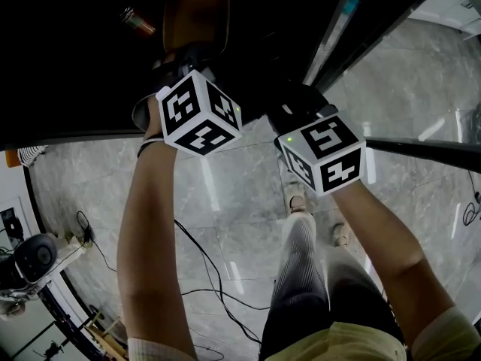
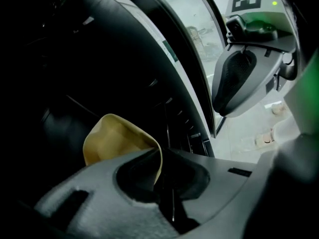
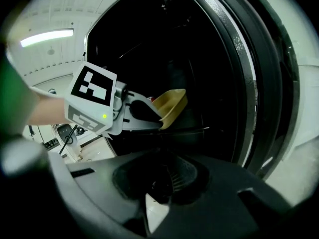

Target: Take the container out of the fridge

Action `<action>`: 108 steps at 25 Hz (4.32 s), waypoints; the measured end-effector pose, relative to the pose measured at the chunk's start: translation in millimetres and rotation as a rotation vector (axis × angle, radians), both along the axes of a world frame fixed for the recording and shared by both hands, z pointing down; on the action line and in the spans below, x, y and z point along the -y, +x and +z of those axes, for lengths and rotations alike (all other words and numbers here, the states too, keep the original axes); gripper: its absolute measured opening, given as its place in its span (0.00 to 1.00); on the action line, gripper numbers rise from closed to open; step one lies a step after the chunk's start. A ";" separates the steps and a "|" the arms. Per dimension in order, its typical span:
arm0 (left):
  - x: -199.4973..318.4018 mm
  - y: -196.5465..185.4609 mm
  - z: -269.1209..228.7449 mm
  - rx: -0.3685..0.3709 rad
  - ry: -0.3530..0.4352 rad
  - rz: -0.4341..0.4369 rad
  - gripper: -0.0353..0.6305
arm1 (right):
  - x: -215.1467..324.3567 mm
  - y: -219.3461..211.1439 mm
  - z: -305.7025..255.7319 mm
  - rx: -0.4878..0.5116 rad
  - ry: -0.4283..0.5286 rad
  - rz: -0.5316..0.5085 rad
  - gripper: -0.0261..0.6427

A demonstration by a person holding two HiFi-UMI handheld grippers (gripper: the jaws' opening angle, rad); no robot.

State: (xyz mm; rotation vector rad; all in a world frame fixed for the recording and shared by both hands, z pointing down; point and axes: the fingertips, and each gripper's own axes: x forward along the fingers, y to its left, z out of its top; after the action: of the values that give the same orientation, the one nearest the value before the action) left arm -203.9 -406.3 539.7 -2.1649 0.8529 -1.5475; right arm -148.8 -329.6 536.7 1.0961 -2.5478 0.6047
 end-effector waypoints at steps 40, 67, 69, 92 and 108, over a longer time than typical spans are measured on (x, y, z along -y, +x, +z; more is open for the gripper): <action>-215.8 62.0 -129.6 -0.474 0.170 -0.369 0.11 | -119.8 77.8 -126.8 0.001 0.130 -0.077 0.08; -319.2 76.2 -229.2 -0.949 0.230 -0.686 0.11 | -193.6 124.6 -218.1 0.103 0.161 -0.071 0.08; -326.9 79.6 -234.5 -0.959 0.237 -0.692 0.11 | -199.1 128.7 -223.5 0.115 0.161 -0.069 0.08; -415.5 119.5 -240.6 -0.970 0.254 -0.769 0.11 | -274.8 171.9 -227.1 0.091 0.153 -0.144 0.08; -456.2 134.9 -236.2 -0.967 0.210 -0.731 0.11 | -319.4 178.7 -232.0 0.051 0.150 -0.127 0.08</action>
State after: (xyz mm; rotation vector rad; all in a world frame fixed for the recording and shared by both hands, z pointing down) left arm -68.9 49.9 303.5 -2.5337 2.1576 -0.4349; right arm 29.9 -10.2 304.7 0.9664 -2.7198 0.4207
